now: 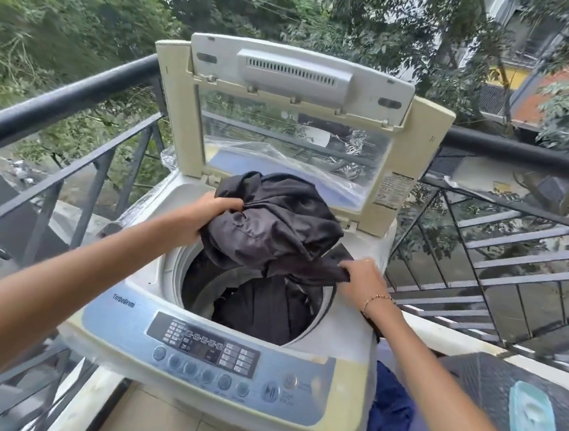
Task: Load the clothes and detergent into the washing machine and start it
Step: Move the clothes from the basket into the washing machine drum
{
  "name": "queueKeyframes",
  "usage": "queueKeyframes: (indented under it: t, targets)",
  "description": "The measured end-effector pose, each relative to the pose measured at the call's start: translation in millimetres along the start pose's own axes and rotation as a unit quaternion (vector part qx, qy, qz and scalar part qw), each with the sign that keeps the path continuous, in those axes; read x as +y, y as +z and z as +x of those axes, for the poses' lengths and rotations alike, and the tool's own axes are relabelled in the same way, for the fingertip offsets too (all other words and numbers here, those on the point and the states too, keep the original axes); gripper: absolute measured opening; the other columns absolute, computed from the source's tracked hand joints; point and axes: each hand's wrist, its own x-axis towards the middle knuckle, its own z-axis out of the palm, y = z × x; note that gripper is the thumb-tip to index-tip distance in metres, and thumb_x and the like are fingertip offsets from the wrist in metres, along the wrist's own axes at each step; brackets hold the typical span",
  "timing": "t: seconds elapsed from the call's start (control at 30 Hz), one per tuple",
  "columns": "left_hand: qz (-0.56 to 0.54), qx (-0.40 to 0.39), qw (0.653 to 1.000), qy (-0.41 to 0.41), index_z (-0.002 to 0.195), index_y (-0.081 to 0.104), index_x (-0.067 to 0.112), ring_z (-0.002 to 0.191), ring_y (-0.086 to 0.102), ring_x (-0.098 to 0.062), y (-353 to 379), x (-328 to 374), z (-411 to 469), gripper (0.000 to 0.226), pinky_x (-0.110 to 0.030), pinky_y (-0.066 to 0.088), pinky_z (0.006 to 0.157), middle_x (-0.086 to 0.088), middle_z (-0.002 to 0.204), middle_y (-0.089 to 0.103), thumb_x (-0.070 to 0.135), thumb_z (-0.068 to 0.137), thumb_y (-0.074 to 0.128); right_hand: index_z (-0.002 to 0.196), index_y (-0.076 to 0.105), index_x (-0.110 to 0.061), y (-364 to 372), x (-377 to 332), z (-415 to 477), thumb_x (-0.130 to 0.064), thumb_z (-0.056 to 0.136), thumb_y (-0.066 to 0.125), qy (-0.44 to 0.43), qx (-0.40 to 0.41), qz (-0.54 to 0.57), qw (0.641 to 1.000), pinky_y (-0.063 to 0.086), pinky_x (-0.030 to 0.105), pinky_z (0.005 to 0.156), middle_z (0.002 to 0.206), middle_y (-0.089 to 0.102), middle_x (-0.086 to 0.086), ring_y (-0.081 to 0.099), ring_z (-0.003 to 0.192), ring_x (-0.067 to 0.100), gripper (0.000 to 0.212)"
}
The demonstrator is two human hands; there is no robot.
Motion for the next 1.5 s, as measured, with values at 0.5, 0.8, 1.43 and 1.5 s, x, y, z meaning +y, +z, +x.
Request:
queueKeyframes:
  t: [0.5, 0.8, 1.43, 1.5]
  targets:
    - [0.282, 0.103, 0.954, -0.012, 0.125, 0.055, 0.025, 0.106, 0.060, -0.028, -32.6, -33.3, 47.9, 0.061, -0.042, 0.047, 0.099, -0.004, 0.116, 0.065, 0.038, 0.066, 0.065, 0.113, 0.060, -0.016, -9.8, -72.8, 48.4, -0.030, 0.079, 0.068, 0.051, -0.122, 0.293, 0.947, 0.048, 0.035, 0.092, 0.115, 0.063, 0.007, 0.060, 0.106, 0.024, 0.038]
    - [0.392, 0.061, 0.918, -0.018, 0.134, 0.047, 0.023, 0.116, 0.056, -0.030, 0.0, -62.0, 43.9, 0.057, -0.030, 0.043, 0.089, -0.008, 0.127, 0.061, 0.033, 0.081, 0.062, 0.129, 0.053, -0.016, 25.8, -38.1, 27.9, -0.035, 0.086, 0.057, -0.030, -0.153, -0.338, 0.928, 0.023, 0.042, 0.108, 0.138, 0.044, 0.006, 0.026, 0.135, 0.026, 0.048]
    - [0.264, 0.068, 0.961, -0.047, 0.133, 0.045, 0.023, 0.107, 0.055, -0.020, 5.0, -70.9, 58.4, 0.058, -0.028, 0.043, 0.093, 0.000, 0.122, 0.058, 0.038, 0.080, 0.065, 0.129, 0.049, -0.013, -7.0, -115.6, 54.1, -0.018, 0.085, 0.061, 0.145, -0.179, 0.508, 0.830, 0.041, 0.028, 0.089, 0.131, 0.053, 0.004, 0.050, 0.114, 0.018, 0.046]
    - [0.306, 0.016, 0.947, -0.094, 0.131, 0.045, 0.023, 0.106, 0.053, -0.020, 3.6, -73.2, 55.1, 0.062, -0.032, 0.045, 0.089, 0.001, 0.125, 0.054, 0.050, 0.078, 0.064, 0.138, 0.042, -0.003, -0.2, -108.6, 47.8, -0.019, 0.089, 0.059, 0.155, -0.175, 0.435, 0.869, 0.037, 0.027, 0.089, 0.132, 0.051, 0.008, 0.049, 0.119, 0.020, 0.054]
